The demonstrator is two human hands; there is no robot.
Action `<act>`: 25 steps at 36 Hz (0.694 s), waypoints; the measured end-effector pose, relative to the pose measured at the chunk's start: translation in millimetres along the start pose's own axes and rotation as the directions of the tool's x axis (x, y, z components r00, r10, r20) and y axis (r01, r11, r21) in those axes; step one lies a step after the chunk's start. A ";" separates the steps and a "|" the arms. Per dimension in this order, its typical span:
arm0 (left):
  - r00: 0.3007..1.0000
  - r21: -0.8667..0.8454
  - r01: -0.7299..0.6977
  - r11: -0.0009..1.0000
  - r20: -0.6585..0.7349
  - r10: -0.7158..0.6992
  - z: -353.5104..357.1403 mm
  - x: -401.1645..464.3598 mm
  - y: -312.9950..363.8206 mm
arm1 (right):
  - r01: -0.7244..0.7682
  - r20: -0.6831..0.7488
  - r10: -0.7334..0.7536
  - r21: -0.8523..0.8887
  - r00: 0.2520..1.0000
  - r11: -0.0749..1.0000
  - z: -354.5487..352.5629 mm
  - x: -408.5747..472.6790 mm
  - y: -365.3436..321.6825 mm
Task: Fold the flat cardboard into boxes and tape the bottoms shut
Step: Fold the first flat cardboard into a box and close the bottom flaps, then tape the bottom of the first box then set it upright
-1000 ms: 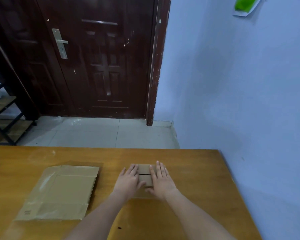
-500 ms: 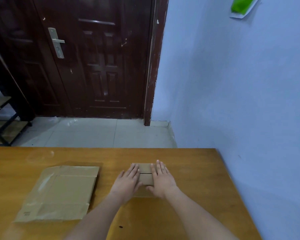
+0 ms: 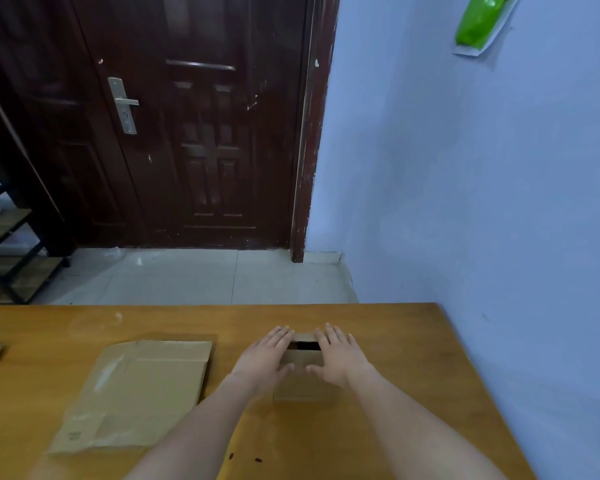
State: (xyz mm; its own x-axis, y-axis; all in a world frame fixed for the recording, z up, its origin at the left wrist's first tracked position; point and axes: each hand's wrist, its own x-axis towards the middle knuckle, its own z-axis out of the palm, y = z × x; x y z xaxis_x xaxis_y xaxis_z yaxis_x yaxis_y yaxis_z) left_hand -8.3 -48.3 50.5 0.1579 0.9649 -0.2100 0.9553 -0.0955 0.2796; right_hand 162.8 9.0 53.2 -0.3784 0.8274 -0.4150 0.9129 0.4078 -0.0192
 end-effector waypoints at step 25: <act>0.983 0.086 0.097 0.992 -0.161 -0.082 -134.6 20.0 -75.2 | 0.083 -0.156 -0.090 -0.055 0.984 0.995 -133.9 13.8 -63.0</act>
State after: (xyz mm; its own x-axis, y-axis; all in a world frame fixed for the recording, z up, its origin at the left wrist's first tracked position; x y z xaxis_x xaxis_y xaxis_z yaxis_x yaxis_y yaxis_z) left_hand -110.6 11.1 151.3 0.0365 0.9963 -0.0784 0.9840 -0.0221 0.1765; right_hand 79.5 46.4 170.4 -0.4786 0.8374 -0.2641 0.8687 0.4954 -0.0033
